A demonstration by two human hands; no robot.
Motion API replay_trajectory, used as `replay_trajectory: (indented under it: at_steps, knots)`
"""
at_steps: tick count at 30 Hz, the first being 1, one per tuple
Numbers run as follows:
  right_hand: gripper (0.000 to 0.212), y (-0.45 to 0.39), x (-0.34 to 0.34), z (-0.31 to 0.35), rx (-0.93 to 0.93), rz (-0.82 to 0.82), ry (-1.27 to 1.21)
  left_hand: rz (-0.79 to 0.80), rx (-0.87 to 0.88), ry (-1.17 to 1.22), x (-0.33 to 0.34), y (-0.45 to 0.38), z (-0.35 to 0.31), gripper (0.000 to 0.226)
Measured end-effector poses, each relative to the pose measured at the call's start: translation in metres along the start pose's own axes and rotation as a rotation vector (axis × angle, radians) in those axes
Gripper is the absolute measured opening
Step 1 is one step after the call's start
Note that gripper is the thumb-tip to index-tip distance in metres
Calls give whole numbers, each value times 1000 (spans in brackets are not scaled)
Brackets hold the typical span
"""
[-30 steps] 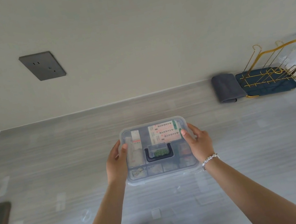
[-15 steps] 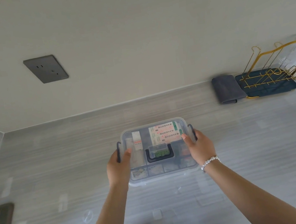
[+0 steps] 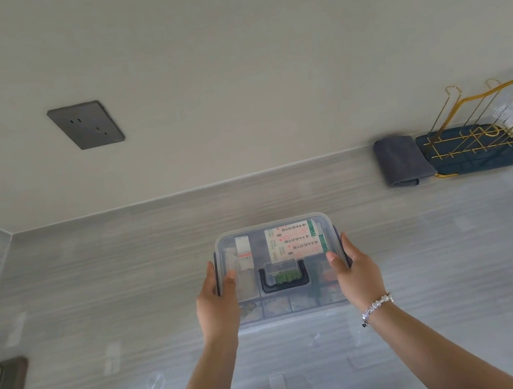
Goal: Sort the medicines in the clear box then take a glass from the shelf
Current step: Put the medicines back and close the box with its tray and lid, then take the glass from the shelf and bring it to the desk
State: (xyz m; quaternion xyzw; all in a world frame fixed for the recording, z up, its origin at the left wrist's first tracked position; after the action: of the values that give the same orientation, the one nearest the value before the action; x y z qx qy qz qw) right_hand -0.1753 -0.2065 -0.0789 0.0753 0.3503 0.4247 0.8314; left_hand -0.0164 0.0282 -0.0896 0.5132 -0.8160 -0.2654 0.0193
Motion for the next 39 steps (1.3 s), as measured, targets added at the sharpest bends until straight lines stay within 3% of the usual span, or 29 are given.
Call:
replay_trajectory:
  at_steps: [7,21,32,39]
  knots:
    - [54,-42,-12,28,-64,50,-63,43,-9,151,1,-47,-19,53]
    - [59,-153,-16,89,-50,122,-194,-22,66,109,-1,-153,-88,51]
    - [57,-139,-12,98,-31,80,18,4,74,-229,4,-137,-104,45]
    - [49,-83,-18,123,-222,-15,-6,3,196,-203,-1,-86,-124,44]
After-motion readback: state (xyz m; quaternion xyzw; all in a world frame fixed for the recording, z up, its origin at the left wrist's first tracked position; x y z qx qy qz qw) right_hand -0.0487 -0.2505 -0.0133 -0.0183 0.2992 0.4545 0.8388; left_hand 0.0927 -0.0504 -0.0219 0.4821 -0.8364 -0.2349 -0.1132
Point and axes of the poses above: each hand's wrist, its own y-axis away from the middle knuckle, its own x-axis out of the palm, z = x × y, the point moved 9 cm from there along -y, towards the middle knuckle, and after that the axes turned 12 degrees about z, right-handed, at the moved point
